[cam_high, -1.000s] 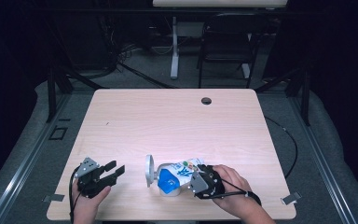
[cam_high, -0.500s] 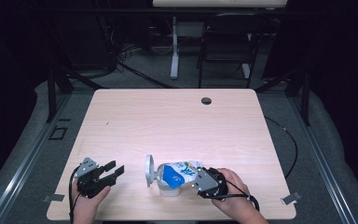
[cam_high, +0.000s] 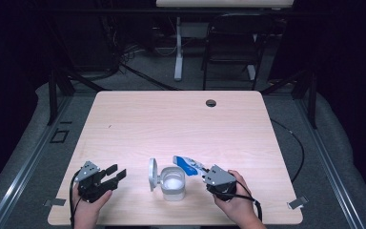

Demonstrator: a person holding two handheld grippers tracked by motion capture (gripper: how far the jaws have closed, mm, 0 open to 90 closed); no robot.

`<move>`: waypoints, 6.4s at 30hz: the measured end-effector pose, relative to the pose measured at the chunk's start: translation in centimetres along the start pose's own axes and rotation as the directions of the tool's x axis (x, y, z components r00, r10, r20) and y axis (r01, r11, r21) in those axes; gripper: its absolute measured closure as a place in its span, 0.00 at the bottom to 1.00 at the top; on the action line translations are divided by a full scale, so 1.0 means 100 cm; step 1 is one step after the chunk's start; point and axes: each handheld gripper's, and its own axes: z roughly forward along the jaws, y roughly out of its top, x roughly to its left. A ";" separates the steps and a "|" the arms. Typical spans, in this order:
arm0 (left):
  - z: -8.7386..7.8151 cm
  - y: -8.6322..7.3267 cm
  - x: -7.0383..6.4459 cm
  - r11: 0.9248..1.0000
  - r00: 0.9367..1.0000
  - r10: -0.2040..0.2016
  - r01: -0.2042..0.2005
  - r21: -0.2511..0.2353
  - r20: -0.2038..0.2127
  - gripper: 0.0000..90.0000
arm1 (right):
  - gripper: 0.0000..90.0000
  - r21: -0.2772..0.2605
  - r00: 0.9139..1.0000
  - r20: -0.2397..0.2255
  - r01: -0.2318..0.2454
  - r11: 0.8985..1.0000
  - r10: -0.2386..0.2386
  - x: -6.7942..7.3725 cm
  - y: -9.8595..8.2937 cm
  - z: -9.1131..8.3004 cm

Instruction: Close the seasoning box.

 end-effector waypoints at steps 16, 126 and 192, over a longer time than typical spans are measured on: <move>-0.002 0.000 0.000 1.000 1.000 -0.002 0.002 -0.008 -0.006 0.60 | 0.95 -0.047 0.959 0.011 -0.283 0.958 0.284 -0.021 -0.019 0.014; -0.008 0.023 -0.059 0.992 0.976 0.124 -0.119 -0.037 0.177 1.00 | 0.53 -0.047 0.864 0.068 -0.496 0.867 0.498 -0.016 -0.069 -0.006; 0.029 0.054 -0.112 0.971 0.943 0.223 -0.238 0.032 0.248 1.00 | 0.50 -0.099 0.841 0.108 -0.522 0.847 0.530 -0.002 -0.078 -0.033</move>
